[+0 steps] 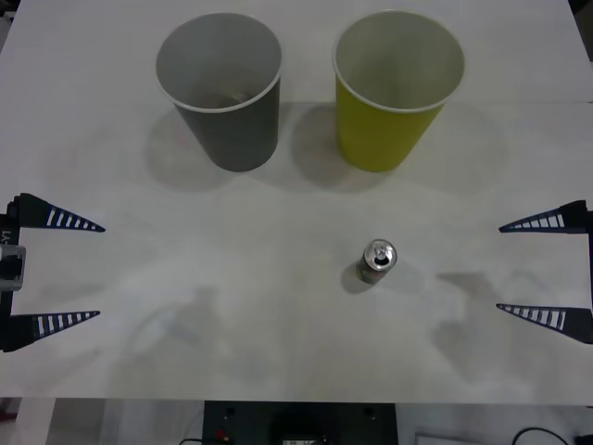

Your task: Put the can into the green bin and the plastic bottle into the gray bin

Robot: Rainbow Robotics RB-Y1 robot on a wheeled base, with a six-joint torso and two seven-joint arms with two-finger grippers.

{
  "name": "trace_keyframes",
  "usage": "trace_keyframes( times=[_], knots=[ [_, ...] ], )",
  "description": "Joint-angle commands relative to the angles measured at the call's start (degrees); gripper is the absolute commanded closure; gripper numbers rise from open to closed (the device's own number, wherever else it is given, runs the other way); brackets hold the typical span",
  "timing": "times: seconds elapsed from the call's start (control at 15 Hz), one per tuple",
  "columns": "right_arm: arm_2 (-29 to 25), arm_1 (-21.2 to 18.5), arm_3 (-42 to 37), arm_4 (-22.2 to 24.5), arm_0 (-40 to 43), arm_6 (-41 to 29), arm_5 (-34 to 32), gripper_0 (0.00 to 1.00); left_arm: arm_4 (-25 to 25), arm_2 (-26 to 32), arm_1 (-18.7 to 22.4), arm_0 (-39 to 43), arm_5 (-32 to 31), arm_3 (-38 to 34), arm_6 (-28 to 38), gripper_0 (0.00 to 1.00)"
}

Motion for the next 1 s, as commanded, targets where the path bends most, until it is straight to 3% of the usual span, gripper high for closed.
trace_keyframes(
  times=[0.07,0.33,0.67,1.0],
  knots=[
    [2.4,0.6,4.0,-2.8,-1.0,5.2,0.0,0.0,0.0,0.0,0.0,0.0,0.0,0.0,0.0,0.0],
    [5.6,4.1,9.7,-5.1,-3.4,10.5,0.0,0.0,0.0,0.0,0.0,0.0,0.0,0.0,0.0,0.0],
    [12.9,6.8,18.5,-11.6,-7.9,16.3,-0.1,0.0,0.0,0.0,0.0,0.0,0.0,0.0,0.0,0.0],
    [14.9,12.0,25.2,-11.9,-11.3,17.9,-1.0,0.0,0.0,0.0,0.0,0.0,0.0,0.0,0.0,0.0]
  ],
)
